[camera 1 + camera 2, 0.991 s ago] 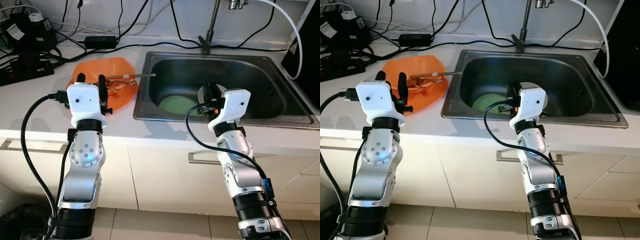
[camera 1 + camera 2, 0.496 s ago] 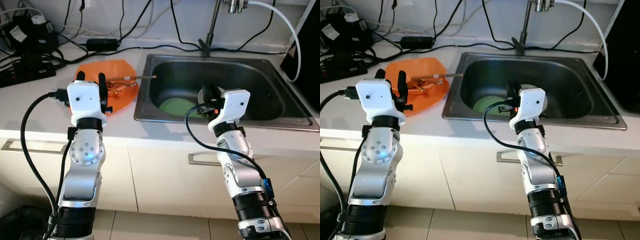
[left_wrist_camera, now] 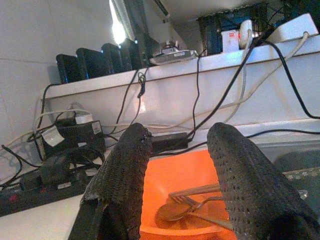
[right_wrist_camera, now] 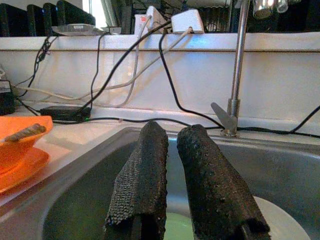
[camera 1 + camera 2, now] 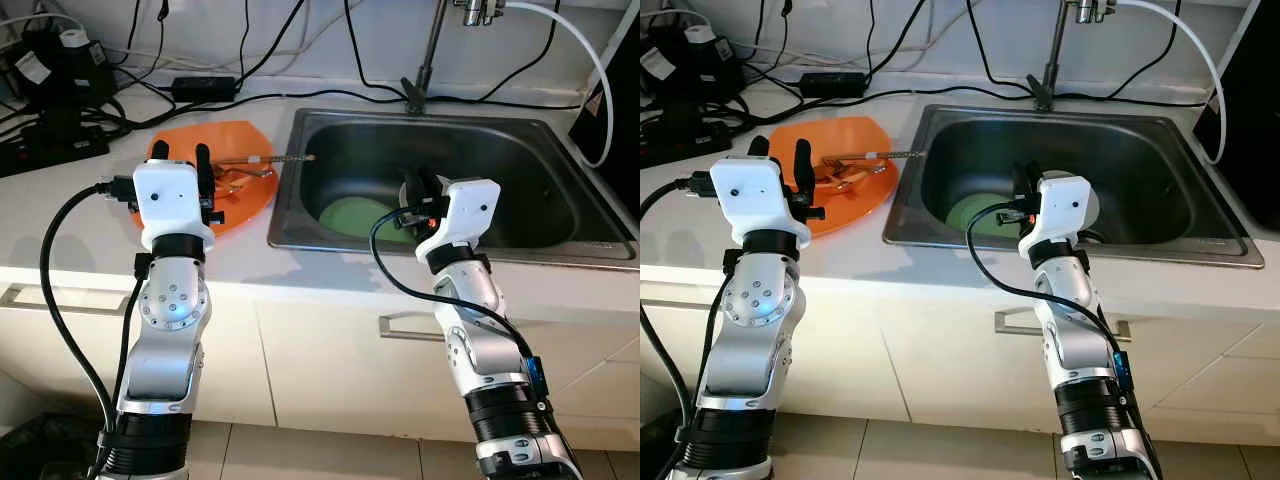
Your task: Kitchen organization
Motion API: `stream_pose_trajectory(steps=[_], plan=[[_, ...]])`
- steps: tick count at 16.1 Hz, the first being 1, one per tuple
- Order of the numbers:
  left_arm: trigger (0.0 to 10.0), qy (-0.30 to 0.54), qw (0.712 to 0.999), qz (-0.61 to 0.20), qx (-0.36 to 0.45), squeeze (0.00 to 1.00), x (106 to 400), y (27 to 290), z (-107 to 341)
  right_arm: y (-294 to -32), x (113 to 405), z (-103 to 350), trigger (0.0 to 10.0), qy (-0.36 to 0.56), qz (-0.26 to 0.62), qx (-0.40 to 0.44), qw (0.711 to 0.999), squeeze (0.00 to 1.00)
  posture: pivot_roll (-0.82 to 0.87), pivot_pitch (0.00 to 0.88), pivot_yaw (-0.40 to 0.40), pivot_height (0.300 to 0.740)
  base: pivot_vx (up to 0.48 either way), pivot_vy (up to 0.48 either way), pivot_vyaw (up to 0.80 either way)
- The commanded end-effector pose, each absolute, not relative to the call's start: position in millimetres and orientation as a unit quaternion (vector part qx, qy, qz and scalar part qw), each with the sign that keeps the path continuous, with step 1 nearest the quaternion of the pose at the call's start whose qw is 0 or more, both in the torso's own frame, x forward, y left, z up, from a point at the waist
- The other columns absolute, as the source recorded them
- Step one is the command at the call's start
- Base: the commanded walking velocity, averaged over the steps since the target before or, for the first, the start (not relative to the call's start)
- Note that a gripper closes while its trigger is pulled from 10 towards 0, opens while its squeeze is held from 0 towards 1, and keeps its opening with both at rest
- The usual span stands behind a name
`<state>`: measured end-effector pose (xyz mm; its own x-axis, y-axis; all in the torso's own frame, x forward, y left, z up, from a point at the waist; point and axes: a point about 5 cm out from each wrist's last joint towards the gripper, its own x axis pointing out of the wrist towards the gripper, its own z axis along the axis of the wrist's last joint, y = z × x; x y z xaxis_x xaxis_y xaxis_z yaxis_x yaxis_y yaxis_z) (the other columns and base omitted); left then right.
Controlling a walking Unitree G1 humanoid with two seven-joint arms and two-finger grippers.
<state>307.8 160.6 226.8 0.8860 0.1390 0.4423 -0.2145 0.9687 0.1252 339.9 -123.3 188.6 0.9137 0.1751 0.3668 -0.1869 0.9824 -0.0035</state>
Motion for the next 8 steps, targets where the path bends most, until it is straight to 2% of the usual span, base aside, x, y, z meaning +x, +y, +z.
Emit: stream_pose_trajectory(steps=[1,8], plan=[[10.0,-0.231,0.965,0.095,0.083,0.00,307.3,159.6,232.7,-124.4,340.9,188.9,10.0,-0.185,0.089,0.024,0.978,0.00,0.13,0.053,0.004,0.740,0.442,0.000,0.00],[10.0,-0.233,0.964,0.098,0.083,0.00,307.3,160.3,233.6,-123.9,341.2,189.1,10.0,-0.185,0.091,0.024,0.978,0.00,0.13,0.053,0.002,0.740,0.447,0.000,0.00]])
